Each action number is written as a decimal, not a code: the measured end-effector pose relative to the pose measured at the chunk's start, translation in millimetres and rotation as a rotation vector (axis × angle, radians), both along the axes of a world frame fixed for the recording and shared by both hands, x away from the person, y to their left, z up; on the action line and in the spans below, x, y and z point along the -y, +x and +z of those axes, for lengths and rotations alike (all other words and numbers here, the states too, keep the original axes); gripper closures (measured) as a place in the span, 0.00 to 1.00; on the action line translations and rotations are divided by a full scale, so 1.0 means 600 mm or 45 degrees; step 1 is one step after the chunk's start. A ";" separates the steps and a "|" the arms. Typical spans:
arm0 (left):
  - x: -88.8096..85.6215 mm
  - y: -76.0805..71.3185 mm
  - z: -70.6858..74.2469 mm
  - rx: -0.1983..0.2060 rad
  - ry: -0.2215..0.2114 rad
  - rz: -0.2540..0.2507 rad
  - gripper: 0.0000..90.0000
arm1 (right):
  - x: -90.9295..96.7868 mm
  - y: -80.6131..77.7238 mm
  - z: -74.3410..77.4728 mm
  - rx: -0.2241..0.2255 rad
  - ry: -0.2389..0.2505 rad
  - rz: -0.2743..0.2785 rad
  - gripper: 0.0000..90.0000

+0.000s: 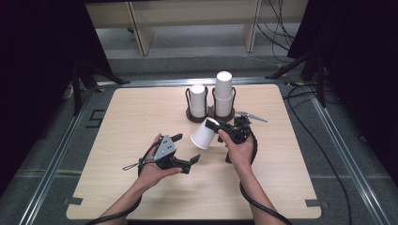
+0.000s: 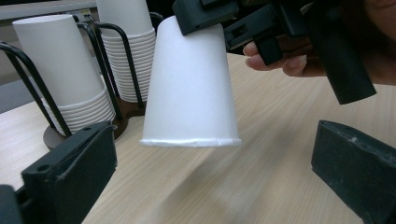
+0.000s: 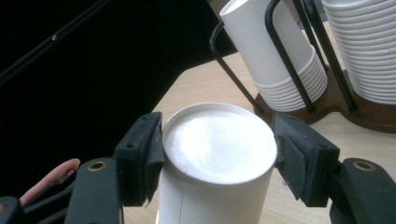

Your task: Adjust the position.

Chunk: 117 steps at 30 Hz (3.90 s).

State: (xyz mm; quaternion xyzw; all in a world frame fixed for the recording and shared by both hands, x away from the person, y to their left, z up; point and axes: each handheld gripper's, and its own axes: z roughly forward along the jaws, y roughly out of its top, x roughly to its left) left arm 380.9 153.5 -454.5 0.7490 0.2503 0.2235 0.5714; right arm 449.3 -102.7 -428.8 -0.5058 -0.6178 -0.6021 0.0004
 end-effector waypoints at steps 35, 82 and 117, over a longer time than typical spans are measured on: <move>0.023 0.041 -0.026 -0.002 0.033 0.007 0.01 | -0.002 0.000 0.007 -0.057 0.085 0.048 0.41; 0.027 0.046 -0.028 -0.007 0.039 0.019 0.12 | -0.001 0.001 0.013 -0.119 0.157 0.039 0.41; 0.028 0.047 -0.026 -0.025 0.040 0.018 0.22 | 0.008 0.007 -0.001 -0.089 0.182 0.025 0.40</move>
